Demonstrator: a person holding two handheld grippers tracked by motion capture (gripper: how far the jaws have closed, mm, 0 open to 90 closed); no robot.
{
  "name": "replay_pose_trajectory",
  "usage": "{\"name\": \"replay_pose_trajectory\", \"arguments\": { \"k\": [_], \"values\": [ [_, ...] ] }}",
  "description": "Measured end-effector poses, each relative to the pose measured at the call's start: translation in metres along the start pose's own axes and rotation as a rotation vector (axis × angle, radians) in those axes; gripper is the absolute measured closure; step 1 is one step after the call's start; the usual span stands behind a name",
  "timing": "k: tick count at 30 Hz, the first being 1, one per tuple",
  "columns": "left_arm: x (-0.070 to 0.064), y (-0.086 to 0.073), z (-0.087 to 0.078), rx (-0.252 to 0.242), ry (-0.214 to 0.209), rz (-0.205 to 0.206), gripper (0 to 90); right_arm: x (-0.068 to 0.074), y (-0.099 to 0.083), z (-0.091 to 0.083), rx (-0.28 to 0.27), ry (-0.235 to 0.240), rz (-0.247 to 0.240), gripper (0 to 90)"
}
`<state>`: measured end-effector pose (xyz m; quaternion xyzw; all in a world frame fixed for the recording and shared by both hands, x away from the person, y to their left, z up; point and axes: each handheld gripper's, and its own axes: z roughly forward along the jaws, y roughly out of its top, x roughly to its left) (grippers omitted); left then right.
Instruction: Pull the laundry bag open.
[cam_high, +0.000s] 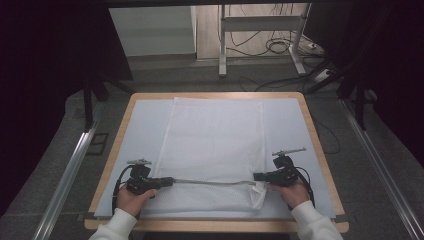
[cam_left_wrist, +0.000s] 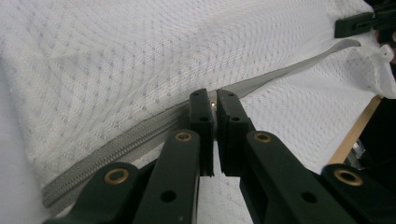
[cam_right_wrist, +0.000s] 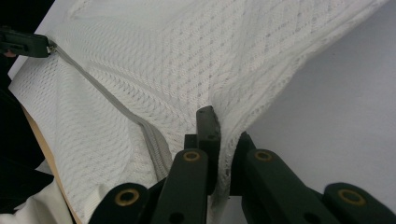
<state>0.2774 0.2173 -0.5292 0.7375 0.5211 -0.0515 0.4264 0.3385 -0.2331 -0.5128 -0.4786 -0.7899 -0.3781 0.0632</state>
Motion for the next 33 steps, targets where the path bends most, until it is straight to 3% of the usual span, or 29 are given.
{"name": "replay_pose_trajectory", "arguments": {
  "k": [20, 33],
  "values": [
    [0.012, -0.006, -0.014, -0.017, 0.012, -0.032, 87.1, 0.0, 0.0, 0.0, 0.002, -0.007, 0.0, 87.7],
    [0.012, -0.007, -0.014, -0.01, 0.048, -0.007, 87.1, -0.001, 0.0, 0.0, 0.004, -0.009, -0.001, 87.7]
  ]
}}
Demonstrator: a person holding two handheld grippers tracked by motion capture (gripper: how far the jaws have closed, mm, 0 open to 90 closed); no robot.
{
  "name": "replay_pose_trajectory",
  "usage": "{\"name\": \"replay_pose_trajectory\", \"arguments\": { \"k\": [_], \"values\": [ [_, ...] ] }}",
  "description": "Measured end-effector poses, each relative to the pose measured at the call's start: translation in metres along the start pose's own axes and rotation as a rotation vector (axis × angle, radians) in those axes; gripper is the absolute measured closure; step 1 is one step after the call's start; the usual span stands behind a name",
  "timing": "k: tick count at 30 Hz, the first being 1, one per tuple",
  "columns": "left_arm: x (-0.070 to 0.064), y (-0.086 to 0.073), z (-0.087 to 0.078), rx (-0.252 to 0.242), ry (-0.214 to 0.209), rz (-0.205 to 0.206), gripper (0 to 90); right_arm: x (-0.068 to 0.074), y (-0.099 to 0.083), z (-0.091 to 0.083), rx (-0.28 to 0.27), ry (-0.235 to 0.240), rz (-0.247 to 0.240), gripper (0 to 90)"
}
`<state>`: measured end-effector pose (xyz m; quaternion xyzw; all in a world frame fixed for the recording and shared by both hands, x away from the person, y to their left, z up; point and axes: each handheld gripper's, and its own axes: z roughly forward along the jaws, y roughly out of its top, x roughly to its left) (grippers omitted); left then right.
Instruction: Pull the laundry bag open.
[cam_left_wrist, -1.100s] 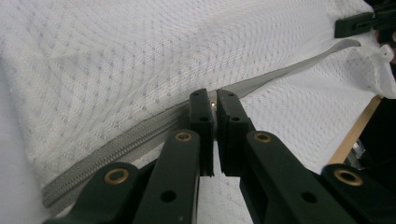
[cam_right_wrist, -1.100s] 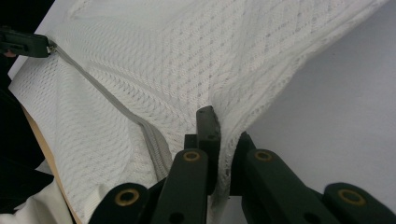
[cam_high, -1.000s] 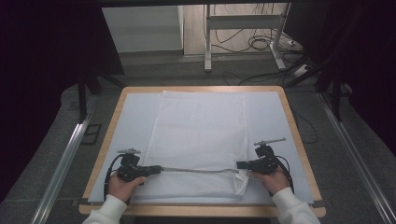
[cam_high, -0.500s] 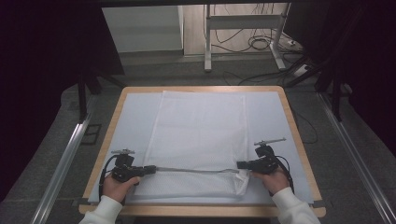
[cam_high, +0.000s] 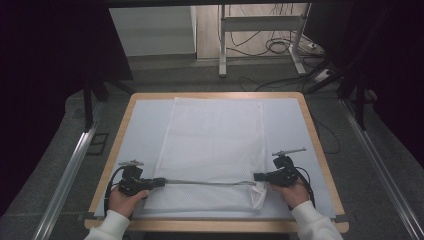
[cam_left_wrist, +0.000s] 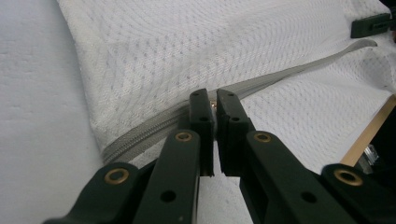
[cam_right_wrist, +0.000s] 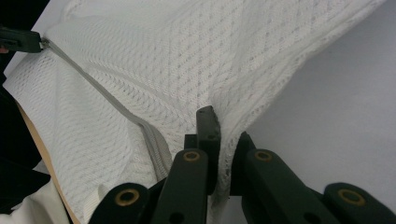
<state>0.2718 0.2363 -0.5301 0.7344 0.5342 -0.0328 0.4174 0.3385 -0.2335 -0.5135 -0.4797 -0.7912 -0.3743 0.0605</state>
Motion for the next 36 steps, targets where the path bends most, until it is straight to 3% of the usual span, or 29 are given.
{"name": "replay_pose_trajectory", "arguments": {
  "k": [14, 36],
  "values": [
    [0.002, -0.001, -0.003, -0.002, 0.016, 0.008, 87.1, 0.0, 0.0, 0.0, 0.001, -0.001, -0.002, 87.6],
    [0.018, -0.009, -0.019, -0.024, 0.058, -0.024, 87.1, -0.001, -0.001, 0.001, 0.008, -0.011, -0.004, 87.7]
  ]
}}
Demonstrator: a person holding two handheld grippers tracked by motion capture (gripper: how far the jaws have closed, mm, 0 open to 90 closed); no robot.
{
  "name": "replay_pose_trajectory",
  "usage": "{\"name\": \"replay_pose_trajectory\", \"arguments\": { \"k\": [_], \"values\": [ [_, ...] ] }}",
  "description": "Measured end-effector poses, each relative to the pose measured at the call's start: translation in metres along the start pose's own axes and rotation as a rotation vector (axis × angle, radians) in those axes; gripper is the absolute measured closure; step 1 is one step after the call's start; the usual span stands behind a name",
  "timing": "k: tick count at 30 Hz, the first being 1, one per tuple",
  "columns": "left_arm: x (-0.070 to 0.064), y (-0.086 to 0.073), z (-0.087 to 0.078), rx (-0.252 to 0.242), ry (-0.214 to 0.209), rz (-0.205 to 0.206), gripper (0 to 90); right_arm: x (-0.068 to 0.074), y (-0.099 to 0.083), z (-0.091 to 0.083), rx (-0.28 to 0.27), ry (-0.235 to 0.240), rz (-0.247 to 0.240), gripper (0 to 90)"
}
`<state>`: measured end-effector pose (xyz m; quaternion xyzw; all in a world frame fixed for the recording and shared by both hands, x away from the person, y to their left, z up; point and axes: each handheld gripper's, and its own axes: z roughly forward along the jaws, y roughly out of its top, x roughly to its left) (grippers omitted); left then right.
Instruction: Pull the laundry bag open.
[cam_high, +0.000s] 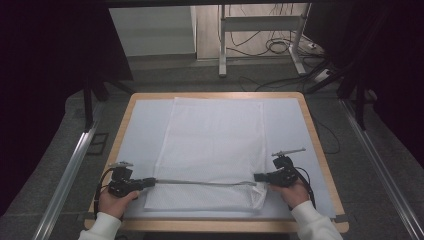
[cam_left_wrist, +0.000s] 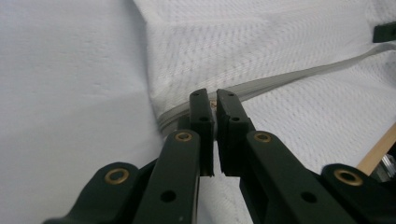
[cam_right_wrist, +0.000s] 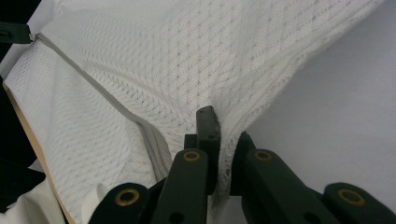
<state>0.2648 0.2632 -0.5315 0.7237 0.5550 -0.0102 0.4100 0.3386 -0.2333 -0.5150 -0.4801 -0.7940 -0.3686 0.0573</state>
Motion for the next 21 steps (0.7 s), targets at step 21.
{"name": "replay_pose_trajectory", "arguments": {
  "k": [21],
  "values": [
    [0.015, -0.006, -0.007, 0.003, 0.034, -0.028, 87.1, -0.003, 0.0, 0.003, 0.015, 0.002, -0.008, 87.7]
  ]
}}
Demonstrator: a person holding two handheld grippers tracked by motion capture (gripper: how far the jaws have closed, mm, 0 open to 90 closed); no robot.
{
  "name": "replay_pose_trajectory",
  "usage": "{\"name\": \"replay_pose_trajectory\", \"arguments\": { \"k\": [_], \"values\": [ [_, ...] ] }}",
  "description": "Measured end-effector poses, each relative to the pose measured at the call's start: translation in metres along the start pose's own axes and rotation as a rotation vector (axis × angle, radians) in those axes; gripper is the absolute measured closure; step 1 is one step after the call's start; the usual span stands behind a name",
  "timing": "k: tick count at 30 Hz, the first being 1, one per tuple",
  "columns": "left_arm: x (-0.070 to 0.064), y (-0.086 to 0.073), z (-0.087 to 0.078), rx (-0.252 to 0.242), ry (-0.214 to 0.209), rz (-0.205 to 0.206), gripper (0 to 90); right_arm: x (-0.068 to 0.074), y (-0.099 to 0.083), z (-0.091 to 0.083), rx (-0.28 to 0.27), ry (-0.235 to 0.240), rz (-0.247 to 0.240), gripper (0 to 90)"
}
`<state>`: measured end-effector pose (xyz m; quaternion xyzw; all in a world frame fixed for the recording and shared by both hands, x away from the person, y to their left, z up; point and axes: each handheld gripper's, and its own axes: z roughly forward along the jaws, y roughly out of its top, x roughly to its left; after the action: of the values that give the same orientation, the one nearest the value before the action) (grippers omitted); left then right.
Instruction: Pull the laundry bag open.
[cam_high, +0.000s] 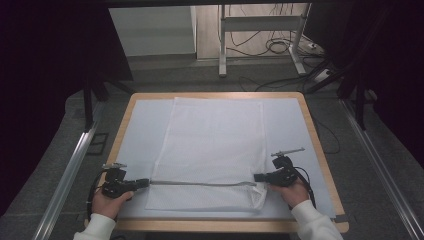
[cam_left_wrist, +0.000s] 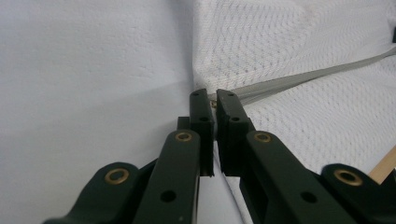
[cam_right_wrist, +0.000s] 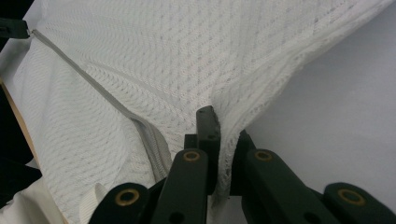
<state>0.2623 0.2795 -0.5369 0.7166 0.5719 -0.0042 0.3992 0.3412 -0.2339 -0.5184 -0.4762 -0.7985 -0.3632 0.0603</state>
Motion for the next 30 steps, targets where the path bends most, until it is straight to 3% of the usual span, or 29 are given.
{"name": "replay_pose_trajectory", "arguments": {
  "k": [7, 9, 11, 13, 17, 19, 22, 23, 30],
  "values": [
    [-0.003, -0.002, 0.001, -0.006, -0.001, 0.021, 86.8, 0.002, -0.002, -0.001, -0.007, -0.014, -0.006, 85.0],
    [-0.005, -0.003, 0.001, -0.004, 0.019, 0.045, 83.3, 0.004, -0.003, -0.002, -0.011, -0.039, -0.023, 74.5],
    [-0.011, -0.004, -0.001, -0.031, 0.065, 0.083, 71.4, 0.005, -0.004, -0.005, -0.02, -0.059, -0.034, 58.7],
    [-0.015, -0.005, -0.006, -0.073, 0.082, 0.112, 60.1, 0.006, -0.005, -0.008, -0.04, -0.078, -0.036, 50.0],
    [-0.021, 0.001, -0.014, -0.161, 0.1, 0.151, 46.6, 0.006, -0.005, -0.021, -0.109, -0.104, -0.055, 37.3],
    [-0.024, 0.006, -0.014, -0.194, 0.099, 0.181, 38.0, 0.004, -0.005, -0.027, -0.145, -0.116, -0.068, 35.3],
    [-0.028, 0.018, -0.01, -0.212, 0.109, 0.236, 33.1, -0.001, -0.005, -0.033, -0.185, -0.16, -0.116, 33.2],
    [-0.028, 0.021, -0.008, -0.213, 0.111, 0.242, 32.2, -0.004, -0.006, -0.037, -0.196, -0.182, -0.141, 31.5],
    [-0.031, 0.035, 0.001, -0.204, 0.116, 0.264, 31.0, -0.019, -0.009, -0.052, -0.262, -0.241, -0.158, 31.5]
  ]
}}
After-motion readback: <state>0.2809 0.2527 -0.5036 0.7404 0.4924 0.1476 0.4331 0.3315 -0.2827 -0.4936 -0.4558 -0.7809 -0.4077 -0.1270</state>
